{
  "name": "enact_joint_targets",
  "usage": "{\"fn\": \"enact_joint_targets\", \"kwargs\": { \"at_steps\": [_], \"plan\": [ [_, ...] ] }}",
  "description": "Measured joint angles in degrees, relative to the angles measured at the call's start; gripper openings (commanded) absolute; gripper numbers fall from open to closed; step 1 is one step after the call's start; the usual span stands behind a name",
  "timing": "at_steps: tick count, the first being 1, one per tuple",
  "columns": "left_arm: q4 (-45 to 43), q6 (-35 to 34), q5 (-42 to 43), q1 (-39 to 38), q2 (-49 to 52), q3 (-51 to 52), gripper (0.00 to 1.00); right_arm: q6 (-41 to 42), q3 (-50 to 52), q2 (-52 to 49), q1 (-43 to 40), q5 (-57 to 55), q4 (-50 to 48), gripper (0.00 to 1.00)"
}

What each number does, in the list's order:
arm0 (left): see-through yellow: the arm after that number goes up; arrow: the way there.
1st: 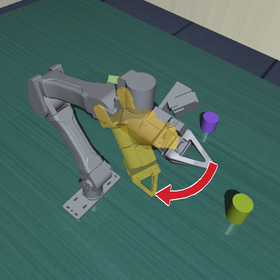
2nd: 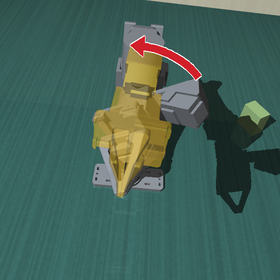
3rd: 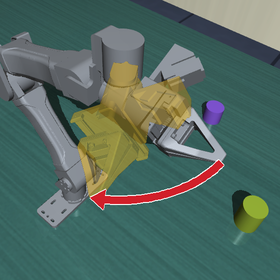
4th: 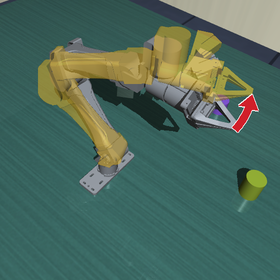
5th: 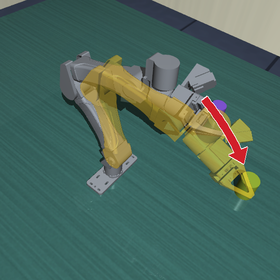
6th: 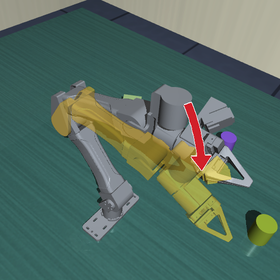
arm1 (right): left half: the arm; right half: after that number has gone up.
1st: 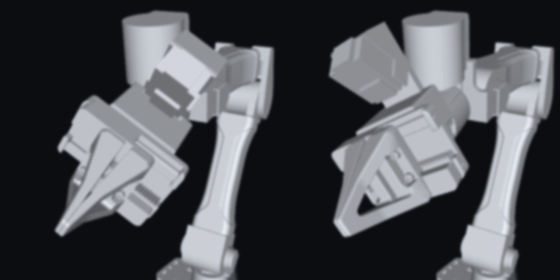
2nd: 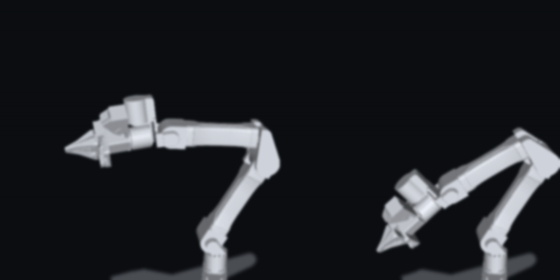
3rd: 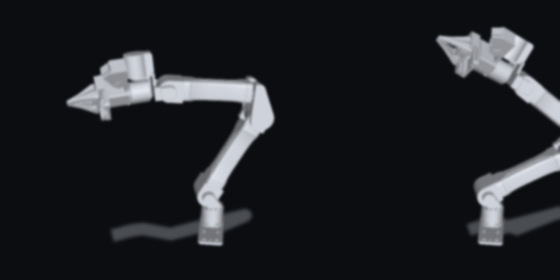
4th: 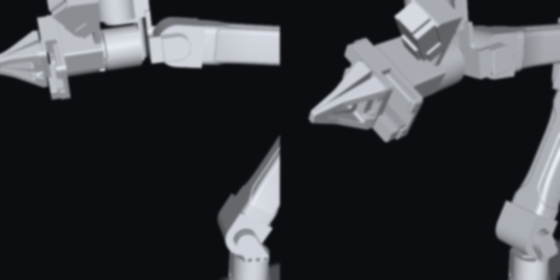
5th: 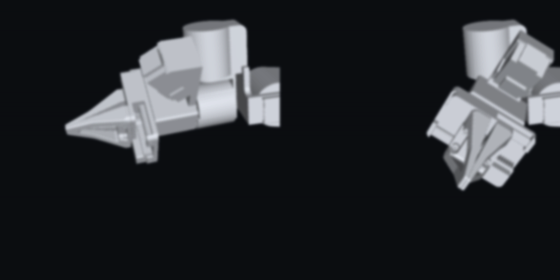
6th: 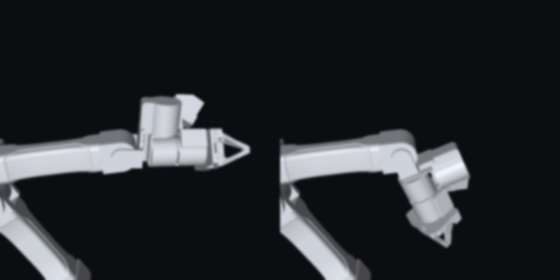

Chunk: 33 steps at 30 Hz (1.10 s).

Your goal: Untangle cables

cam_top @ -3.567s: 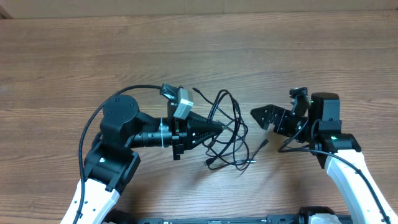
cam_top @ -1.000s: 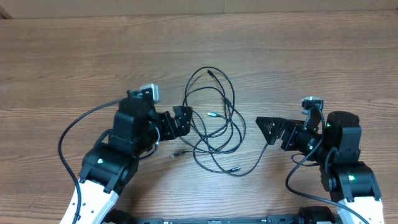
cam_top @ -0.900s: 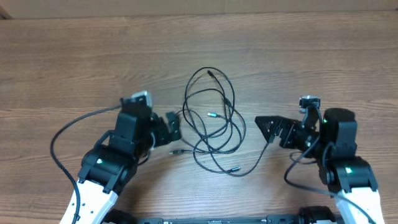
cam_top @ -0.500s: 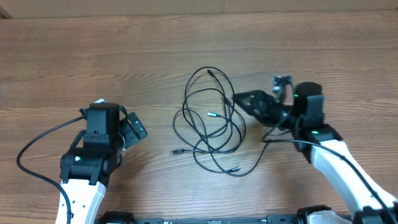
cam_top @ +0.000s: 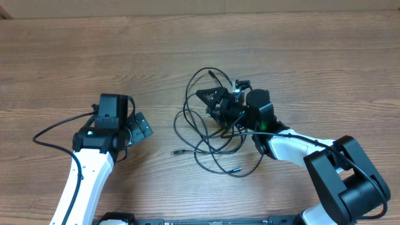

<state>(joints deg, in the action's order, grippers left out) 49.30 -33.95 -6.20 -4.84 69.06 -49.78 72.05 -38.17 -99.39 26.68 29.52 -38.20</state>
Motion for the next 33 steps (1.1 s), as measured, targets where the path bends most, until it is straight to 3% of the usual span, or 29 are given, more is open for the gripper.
{"fn": "enact_joint_targets", "kwargs": {
  "at_steps": [4,10,12,15,17,20,21,24,27,30,32,33],
  "plan": [
    [1.3,1.6,1.1,0.0,1.0,0.0,0.99,0.0,-0.1,-0.2,0.3,-5.2,-1.2,1.00],
    [0.2,24.1,16.1,0.0,-0.2,0.0,1.00,-3.6,-10.4,-7.5,2.3,-6.0,1.9,1.00],
    [0.3,27.0,18.1,0.0,-2.3,0.0,1.00,-4.9,-13.3,-9.4,2.3,-4.7,3.0,0.98],
    [0.3,30.2,19.7,0.0,-9.3,0.0,0.99,-6.4,-16.1,-10.8,2.3,-3.5,4.3,0.64],
    [0.1,31.0,19.7,0.0,-13.9,0.0,1.00,-6.8,-16.2,-10.9,2.3,-2.8,4.1,0.31],
    [0.0,31.5,19.6,0.0,-19.3,0.0,1.00,-7.5,-16.2,-10.9,2.6,-1.8,3.0,0.07],
    [0.0,31.6,19.6,0.0,-19.5,0.0,1.00,-8.3,-16.2,-10.9,2.8,-1.2,2.7,0.05],
    [0.1,31.6,19.5,0.0,-19.0,0.0,0.99,-8.3,-16.2,-10.9,3.4,-0.2,2.6,0.12],
    [0.0,31.6,19.5,0.0,-17.7,0.0,0.99,-8.7,-16.2,-10.9,3.5,0.5,3.9,0.04],
    [0.0,31.6,19.5,0.0,-16.1,0.0,1.00,-8.9,-16.2,-10.9,3.5,0.9,4.5,0.04],
    [0.1,31.6,19.5,0.0,-14.9,0.0,1.00,-8.9,-16.2,-10.9,3.5,1.2,4.4,0.23],
    [0.0,31.6,19.5,0.0,-14.3,0.0,1.00,-8.9,-16.3,-10.9,3.5,1.2,5.0,0.39]
  ]
}}
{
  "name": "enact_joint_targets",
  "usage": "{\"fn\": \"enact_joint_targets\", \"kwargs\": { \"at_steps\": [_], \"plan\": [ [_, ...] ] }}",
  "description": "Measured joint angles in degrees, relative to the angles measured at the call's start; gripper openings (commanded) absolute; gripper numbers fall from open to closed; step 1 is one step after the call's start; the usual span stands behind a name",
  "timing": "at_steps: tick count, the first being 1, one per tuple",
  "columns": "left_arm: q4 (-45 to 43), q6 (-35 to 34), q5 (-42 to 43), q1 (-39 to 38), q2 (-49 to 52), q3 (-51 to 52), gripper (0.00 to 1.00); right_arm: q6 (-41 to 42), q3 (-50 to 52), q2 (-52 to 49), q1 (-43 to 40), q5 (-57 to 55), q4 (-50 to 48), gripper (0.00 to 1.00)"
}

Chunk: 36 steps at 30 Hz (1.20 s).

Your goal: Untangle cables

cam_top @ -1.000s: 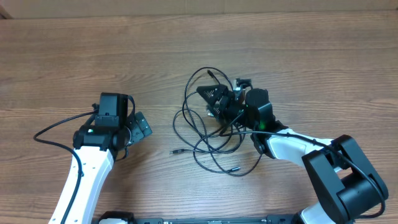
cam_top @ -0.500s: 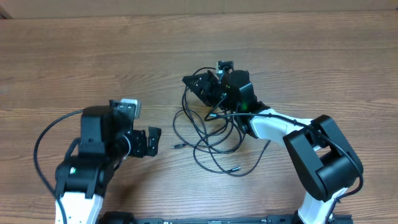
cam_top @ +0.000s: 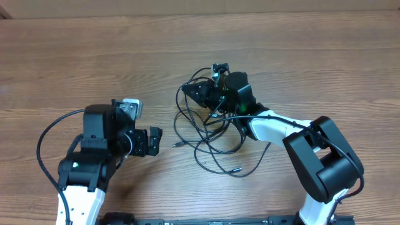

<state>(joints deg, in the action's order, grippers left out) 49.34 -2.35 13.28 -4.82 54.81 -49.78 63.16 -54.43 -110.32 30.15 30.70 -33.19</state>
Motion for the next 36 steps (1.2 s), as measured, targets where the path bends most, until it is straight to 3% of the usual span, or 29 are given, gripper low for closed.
{"fn": "enact_joint_targets", "kwargs": {
  "at_steps": [6,9,12,19,21,22,24,25,30,36],
  "plan": [
    [-0.1,0.0,0.0,0.0,5.0,0.0,1.00,-0.4,-0.2,-0.1,2.1,-3.7,4.3,0.88],
    [0.1,0.0,0.0,0.0,6.1,0.0,1.00,-1.3,-0.2,-0.1,6.3,-9.7,4.0,0.98],
    [2.1,5.7,4.1,0.0,4.8,0.0,1.00,-1.7,-0.2,-1.1,6.6,-11.9,-0.5,1.00],
    [4.9,14.8,10.1,0.0,-7.1,0.0,1.00,-2.6,-2.2,-8.1,6.5,-13.4,-10.7,0.80],
    [4.9,15.0,10.2,0.0,-7.7,0.0,1.00,-3.0,-3.5,-9.3,6.5,-13.3,-11.4,0.68],
    [4.9,15.0,10.2,0.0,-7.6,0.0,1.00,-3.6,-4.1,-9.8,6.5,-12.5,-14.0,0.56],
    [4.9,15.0,10.2,0.0,-7.4,0.0,1.00,-4.3,-4.6,-10.1,6.5,-9.6,-21.0,0.14],
    [4.9,15.0,10.1,0.0,-7.3,0.0,1.00,-5.0,-5.0,-10.1,6.3,-7.0,-25.4,0.04],
    [4.9,15.2,10.1,0.0,-5.6,0.0,1.00,-4.3,-5.6,-10.1,5.4,4.3,-38.0,0.04],
    [4.9,16.1,10.1,0.0,-2.4,0.0,0.99,-1.2,-5.6,-7.3,-0.7,12.6,-34.5,0.04]
  ]
}}
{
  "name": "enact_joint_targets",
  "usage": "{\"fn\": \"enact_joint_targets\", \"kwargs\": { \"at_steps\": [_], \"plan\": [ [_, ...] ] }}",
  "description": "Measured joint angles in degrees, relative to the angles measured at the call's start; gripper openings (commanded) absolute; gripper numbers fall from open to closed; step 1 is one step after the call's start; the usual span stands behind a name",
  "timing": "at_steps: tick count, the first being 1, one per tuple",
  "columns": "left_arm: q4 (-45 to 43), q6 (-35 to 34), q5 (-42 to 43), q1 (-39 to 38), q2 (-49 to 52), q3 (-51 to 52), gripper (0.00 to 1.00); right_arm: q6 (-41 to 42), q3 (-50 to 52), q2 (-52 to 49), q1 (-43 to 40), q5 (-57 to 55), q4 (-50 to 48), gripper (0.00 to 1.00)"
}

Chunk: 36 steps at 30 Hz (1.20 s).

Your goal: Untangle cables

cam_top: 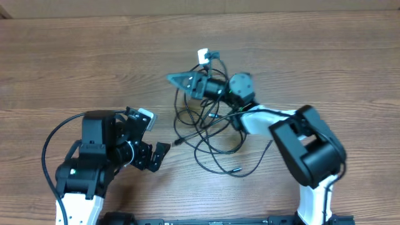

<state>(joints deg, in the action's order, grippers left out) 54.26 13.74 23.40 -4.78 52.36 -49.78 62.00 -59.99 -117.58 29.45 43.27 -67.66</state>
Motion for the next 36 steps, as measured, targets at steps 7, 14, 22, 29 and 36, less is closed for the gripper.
{"fn": "enact_joint_targets", "kwargs": {
  "at_steps": [7,14,22,29,36],
  "plan": [
    [0.0,0.0,0.0,0.0,6.3,0.0,1.00,-1.2,-0.2,25.6,-14.7,3.1,31.1,0.04],
    [-0.6,0.2,-1.9,0.0,12.9,0.0,0.99,-2.1,-0.9,46.9,-30.8,4.0,51.2,0.04],
    [-7.9,-3.4,-3.6,0.0,13.7,0.0,0.99,-3.5,-13.9,54.6,-47.8,10.4,67.1,0.04],
    [-8.9,-4.8,-3.7,0.0,13.7,0.0,0.99,-12.3,-18.4,55.0,-65.4,13.6,84.1,0.04],
    [-8.9,-4.8,-3.9,0.0,13.7,0.0,1.00,-30.4,-18.5,51.0,-79.5,-3.9,109.0,0.04]
  ]
}}
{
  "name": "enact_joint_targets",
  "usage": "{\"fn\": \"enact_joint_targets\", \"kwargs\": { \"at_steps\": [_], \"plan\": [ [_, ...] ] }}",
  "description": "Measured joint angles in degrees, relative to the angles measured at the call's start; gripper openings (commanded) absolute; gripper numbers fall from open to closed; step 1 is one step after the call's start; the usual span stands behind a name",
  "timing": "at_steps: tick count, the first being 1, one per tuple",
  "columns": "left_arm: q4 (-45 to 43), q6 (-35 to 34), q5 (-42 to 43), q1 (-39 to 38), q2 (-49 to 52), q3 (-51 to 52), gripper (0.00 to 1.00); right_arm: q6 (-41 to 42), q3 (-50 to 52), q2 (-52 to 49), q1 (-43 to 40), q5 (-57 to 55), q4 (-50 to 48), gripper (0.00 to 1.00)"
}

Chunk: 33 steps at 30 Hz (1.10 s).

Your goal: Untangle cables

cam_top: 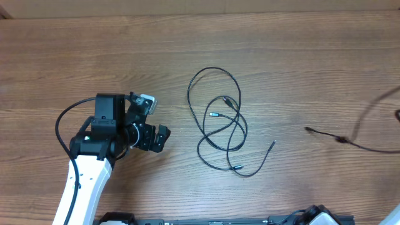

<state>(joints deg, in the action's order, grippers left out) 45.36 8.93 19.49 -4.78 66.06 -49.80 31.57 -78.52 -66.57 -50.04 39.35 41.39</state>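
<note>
A tangle of thin black cables [226,100] lies in loops at the table's middle, with small plugs among the loops and one plug end [237,167] at the front. A separate black cable [340,139] lies at the far right, running off the frame's edge. My left gripper [156,120] stands open just left of the tangle, with nothing between its fingers and not touching the cables. The right gripper is out of view.
The wooden table [281,50] carries only the cables. The left arm's own black lead [62,122] arcs out at its left side. Part of the right arm's base [322,215] shows at the bottom edge.
The right arm, which was over the tangle's top, has left the view. One cable now lies apart at the far right. The remaining loops lie looser. The left gripper has shifted slightly up.
First the right gripper was in the tangle at the middle and the left arm stood off to the left. Then the right gripper was further up-left with the cables, and the left gripper nearer. Now one cable lies apart at the right.
</note>
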Motion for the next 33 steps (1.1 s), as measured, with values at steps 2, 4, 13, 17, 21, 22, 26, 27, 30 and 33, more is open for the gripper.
{"fn": "enact_joint_targets", "kwargs": {
  "at_steps": [2,4,13,17,21,22,26,27,30,33],
  "plan": [
    [0.0,0.0,0.0,0.0,0.0,0.0,1.00,-3.1,0.0,-1.1,-3.0,-8.9,2.4,0.04],
    [0.0,0.0,0.0,0.0,0.0,0.0,1.00,-4.7,0.0,-1.7,-5.2,-15.8,2.8,0.04],
    [0.0,0.0,0.0,0.0,0.0,0.0,1.00,-6.5,0.0,-10.9,-9.2,-28.9,4.8,0.97],
    [0.0,0.0,0.0,0.0,0.0,0.0,1.00,-6.3,0.0,-18.4,-9.2,-29.5,9.8,1.00],
    [0.0,0.0,0.0,0.0,0.0,0.0,1.00,-6.3,0.0,-20.6,-9.2,-29.5,13.1,1.00],
    [0.0,0.0,0.0,0.0,0.0,0.0,1.00,-6.4,0.0,-20.6,-9.2,-28.8,13.8,1.00],
    [0.0,0.0,0.0,0.0,0.0,0.0,1.00,-10.4,0.0,-20.6,-9.2,-21.7,14.8,1.00],
    [0.0,0.0,0.0,0.0,0.0,0.0,1.00,-12.2,0.0,-20.6,-9.1,-18.8,15.4,1.00],
    [0.0,0.0,0.0,0.0,0.0,0.0,1.00,-17.1,0.0,-20.6,-6.4,-13.6,18.2,1.00],
    [0.0,0.0,0.0,0.0,0.0,0.0,1.00,-22.3,0.0,-20.6,0.9,-10.1,19.3,1.00]
  ]
}}
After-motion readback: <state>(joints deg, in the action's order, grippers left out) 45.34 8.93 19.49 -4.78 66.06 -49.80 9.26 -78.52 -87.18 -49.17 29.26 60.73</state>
